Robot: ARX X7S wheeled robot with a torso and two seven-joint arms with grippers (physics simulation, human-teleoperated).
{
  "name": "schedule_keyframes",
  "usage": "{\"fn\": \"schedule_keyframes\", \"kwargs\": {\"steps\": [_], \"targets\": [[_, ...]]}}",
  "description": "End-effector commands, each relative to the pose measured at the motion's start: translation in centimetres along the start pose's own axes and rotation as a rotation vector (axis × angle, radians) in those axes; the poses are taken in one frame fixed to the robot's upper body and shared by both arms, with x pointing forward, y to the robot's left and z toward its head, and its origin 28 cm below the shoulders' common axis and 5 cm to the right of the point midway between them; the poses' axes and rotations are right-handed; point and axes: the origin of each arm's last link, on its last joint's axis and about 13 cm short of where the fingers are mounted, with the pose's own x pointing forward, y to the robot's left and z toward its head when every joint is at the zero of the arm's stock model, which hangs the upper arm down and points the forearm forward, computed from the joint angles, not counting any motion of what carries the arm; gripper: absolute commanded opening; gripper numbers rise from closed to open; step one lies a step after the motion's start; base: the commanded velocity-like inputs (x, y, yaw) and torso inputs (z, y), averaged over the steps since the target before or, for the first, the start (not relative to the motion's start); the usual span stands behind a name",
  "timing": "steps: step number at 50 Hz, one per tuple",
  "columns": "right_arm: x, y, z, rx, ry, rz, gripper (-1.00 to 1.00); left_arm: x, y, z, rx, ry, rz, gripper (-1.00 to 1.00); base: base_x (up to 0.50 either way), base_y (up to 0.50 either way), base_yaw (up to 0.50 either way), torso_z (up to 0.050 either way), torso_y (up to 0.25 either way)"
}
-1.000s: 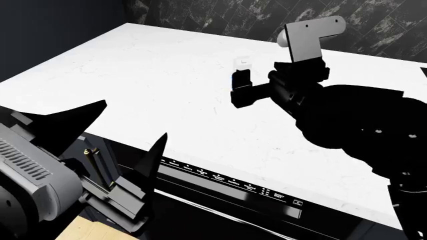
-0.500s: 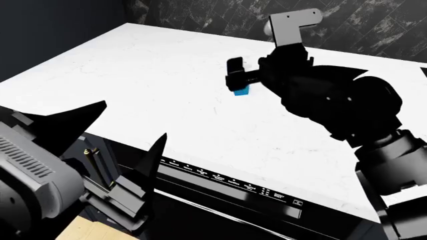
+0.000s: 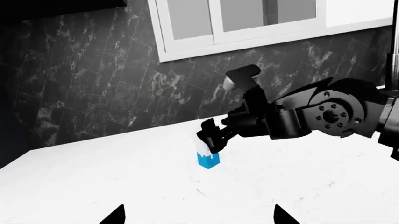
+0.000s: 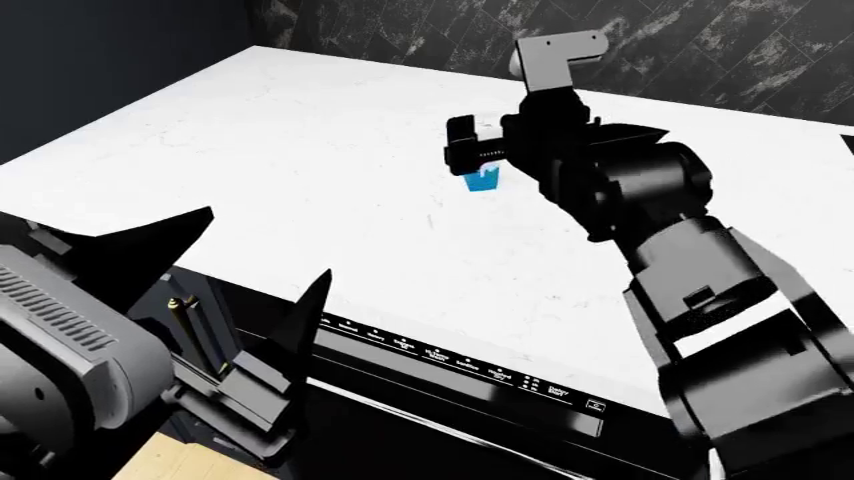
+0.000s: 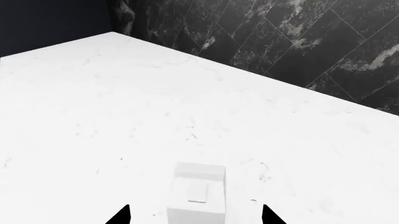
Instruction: Move the drinks to the dining counter.
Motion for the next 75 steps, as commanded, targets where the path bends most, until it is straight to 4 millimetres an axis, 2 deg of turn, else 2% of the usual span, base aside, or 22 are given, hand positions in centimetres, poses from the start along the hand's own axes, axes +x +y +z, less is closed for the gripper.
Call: {"fn": "schedule_keyframes", "kwargs": {"steps": [1,24,26,28,29,30,34,55,61,62,75], "targets": [[0.8,0.2,-0.6,-0.013,0.025,0.007,1.0,0.0,0.1,-0.1,-0.001,0.005,0.004,1.0,0.0,0.0,0.0,0.0,0.0],[1.0,0.1,-1.5,0.01,0.046,0.0,1.0,-0.1,0.2,-0.3,-0.004,0.014,0.015,1.0,0.0,0.0,0.0,0.0,0.0],[1.0,0.2,-1.4,0.052,0.027,0.023,1.0,-0.1,0.2,-0.3,-0.004,0.015,0.015,1.0,0.0,0.0,0.0,0.0,0.0],[1.0,0.1,-1.7,-0.002,0.054,0.021,1.0,0.0,0.2,-0.4,-0.005,0.016,0.016,1.0,0.0,0.0,0.0,0.0,0.0],[1.1,0.2,-1.6,0.045,0.013,0.036,1.0,0.0,0.2,-0.4,-0.005,0.016,0.016,1.0,0.0,0.0,0.0,0.0,0.0],[1.2,0.0,-1.4,0.01,-0.031,-0.027,1.0,0.0,0.2,-0.4,-0.006,0.016,0.016,1.0,0.0,0.0,0.0,0.0,0.0],[1.2,0.0,-1.9,-0.002,0.004,-0.014,1.0,0.0,0.2,-0.4,-0.007,0.017,0.017,1.0,0.0,0.0,0.0,0.0,0.0],[1.1,0.1,-2.1,-0.022,0.046,0.028,1.0,-0.1,0.2,-0.5,-0.012,0.008,0.017,1.0,0.07,0.03,0.0,0.0,0.0],[1.0,0.4,-3.1,-0.014,0.134,0.075,1.0,-0.2,0.2,-0.5,-0.011,0.01,0.021,1.0,0.0,0.0,0.0,0.0,0.0],[1.0,0.4,-3.2,-0.013,0.138,0.09,-1.0,-0.2,0.2,-0.5,-0.011,0.01,0.022,1.0,0.0,0.0,0.0,0.0,0.0],[1.0,0.2,-3.1,0.005,0.13,0.066,-1.0,-0.5,0.3,-0.7,-0.014,0.013,0.032,1.0,0.0,0.0,0.0,0.0,0.0]]}}
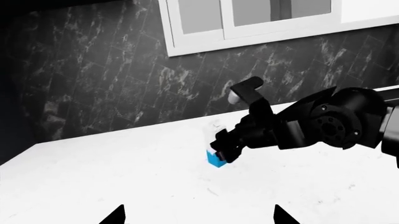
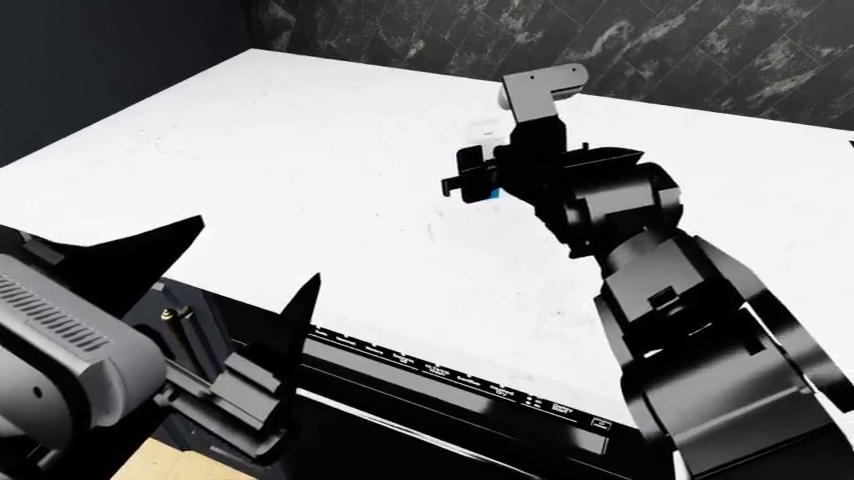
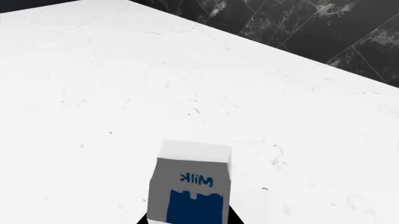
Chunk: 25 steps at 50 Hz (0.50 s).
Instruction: Move the drinks to the dining counter.
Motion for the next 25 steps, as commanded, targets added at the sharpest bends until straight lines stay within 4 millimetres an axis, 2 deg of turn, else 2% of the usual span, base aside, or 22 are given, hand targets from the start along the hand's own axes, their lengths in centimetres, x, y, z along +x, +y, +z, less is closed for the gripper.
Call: {"fn": "schedule_keyframes", "kwargs": {"steps": [1,4,8,9,11,13,19,21,25], "targets": [[0.1,0.2,-0.7,0.044,0.029,0.034,-1.0,-0.3,0.0,0.0,0.0,0.0,0.009,1.0,0.0,0.0,0.0,0.0,0.0],[0.0,0.0,-0.3,0.046,0.009,0.016,-1.0,-0.3,0.0,0.0,0.001,-0.001,0.009,1.0,0.0,0.0,0.0,0.0,0.0],[-0.4,-0.7,2.4,0.086,-0.164,-0.002,-1.0,-0.3,0.0,0.0,-0.001,-0.005,0.009,1.0,0.0,0.0,0.0,0.0,0.0],[-0.9,-0.7,3.4,0.078,-0.242,-0.014,-1.0,-0.3,0.0,0.0,-0.002,-0.007,0.008,1.0,0.0,0.0,0.0,0.0,0.0],[-2.4,-0.8,3.7,0.102,-0.292,-0.034,-1.0,-0.3,0.0,0.1,-0.002,-0.009,0.008,1.0,0.0,0.0,0.0,0.0,0.0],[-4.6,0.1,4.7,0.075,-0.402,-0.026,-1.0,-0.4,-0.1,0.2,-0.001,-0.015,0.006,1.0,0.0,0.0,0.0,0.0,0.005],[-9.8,1.8,5.4,0.05,-0.511,0.049,-1.0,-0.7,-0.2,0.5,0.003,-0.027,0.003,1.0,0.0,0.0,0.0,0.0,0.002],[-10.8,2.3,5.3,0.01,-0.525,0.079,-1.0,-0.6,-0.3,0.5,0.004,-0.031,-0.001,1.0,0.0,0.0,0.0,0.0,0.0],[-11.4,2.7,4.9,-0.013,-0.508,0.055,-1.0,-0.6,-0.4,0.6,0.004,-0.034,-0.006,1.0,-0.08,-0.03,0.0,0.0,0.0]]}}
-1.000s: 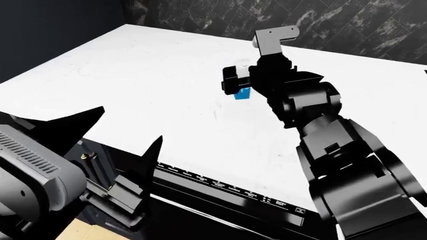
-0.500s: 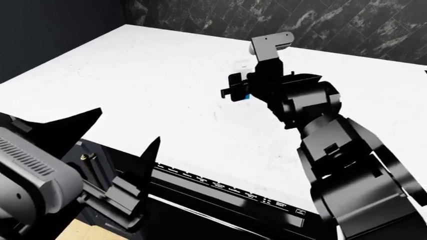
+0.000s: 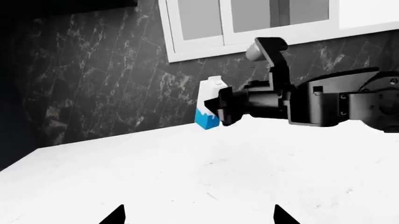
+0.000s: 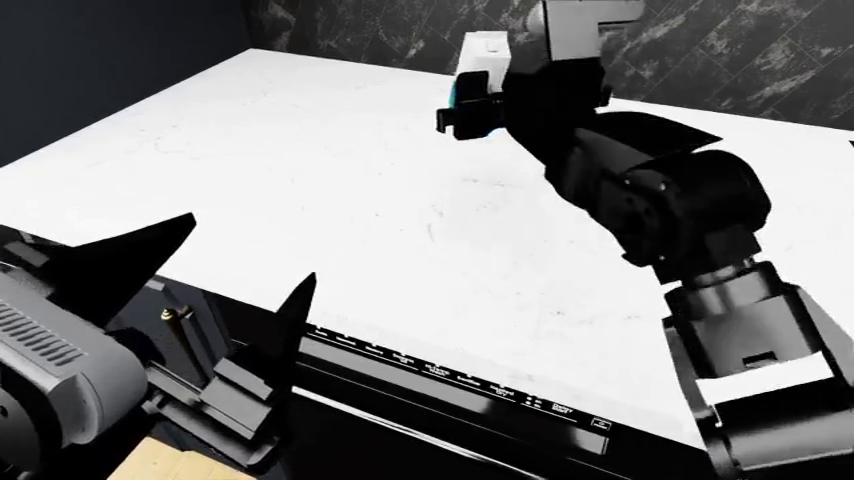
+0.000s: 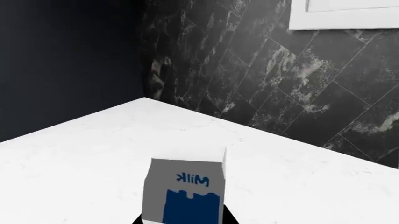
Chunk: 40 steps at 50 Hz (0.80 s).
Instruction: Move the drinks to the dining counter.
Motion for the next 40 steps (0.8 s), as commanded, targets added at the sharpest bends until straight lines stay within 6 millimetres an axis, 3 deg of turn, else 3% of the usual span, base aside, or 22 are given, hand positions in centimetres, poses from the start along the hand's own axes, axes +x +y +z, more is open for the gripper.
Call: {"fn": "schedule_keyframes", "kwargs": {"steps": [1,33,40], "targets": [[-5.6,1.9,3.0,-0.091,-0.178,0.032,-1.0,-0.1,-0.2,0.3,0.002,-0.013,-0.009,1.0,-0.47,-0.18,0.0,0.0,0.011],[-6.1,2.9,2.6,-0.214,-0.212,-0.004,-1.0,-0.3,-0.2,0.3,0.004,-0.015,0.001,1.0,-0.47,-0.18,0.0,0.0,0.0],[-6.1,3.1,2.4,-0.262,-0.214,-0.009,-1.0,-0.5,-0.1,0.3,0.002,-0.019,0.004,1.0,-0.33,-0.13,0.42,0.0,0.0]]}}
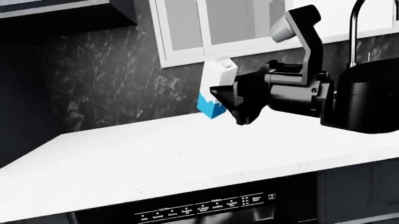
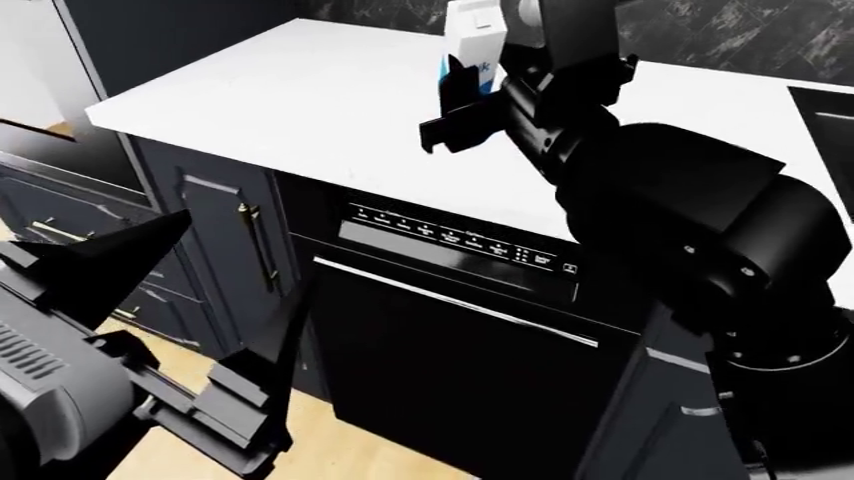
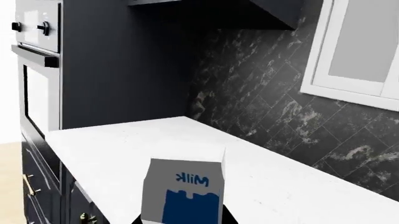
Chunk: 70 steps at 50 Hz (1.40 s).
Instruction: Move the drinks to the dining counter.
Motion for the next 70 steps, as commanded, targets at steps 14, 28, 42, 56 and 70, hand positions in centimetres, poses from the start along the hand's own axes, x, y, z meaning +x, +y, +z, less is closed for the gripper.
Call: {"fn": "schedule_keyframes", "kwargs": {"steps": [14,28,42,56,70], "targets": [[-0.26,0.04,0.89,-0.084,-0.048,-0.016,-1.0,-0.5,0.04,0.01,-0.003,-0.007,0.013,1.0,-0.21,-0.1,0.5,0.001,0.001],[-0.32,-0.14,0.94,-0.054,-0.069,-0.017,-1.0,-0.5,0.06,-0.01,-0.003,-0.007,0.016,1.0,-0.1,-0.06,0.44,0.001,0.001],[-0.24,0.27,0.45,-0.136,-0.051,0.004,-1.0,-0.31,0.12,0.02,-0.003,-0.007,0.011,1.0,0.0,0.0,0.31,0.0,0.001],[-0.15,0.44,0.27,-0.143,-0.036,0.024,-1.0,-0.55,0.15,-0.22,-0.004,-0.006,0.017,1.0,0.0,0.0,0.5,0.001,0.001],[-0.15,0.5,0.08,-0.148,-0.028,0.033,-1.0,-0.64,0.17,-0.19,-0.004,-0.005,0.019,1.0,0.0,0.0,0.5,0.001,0.001]]}}
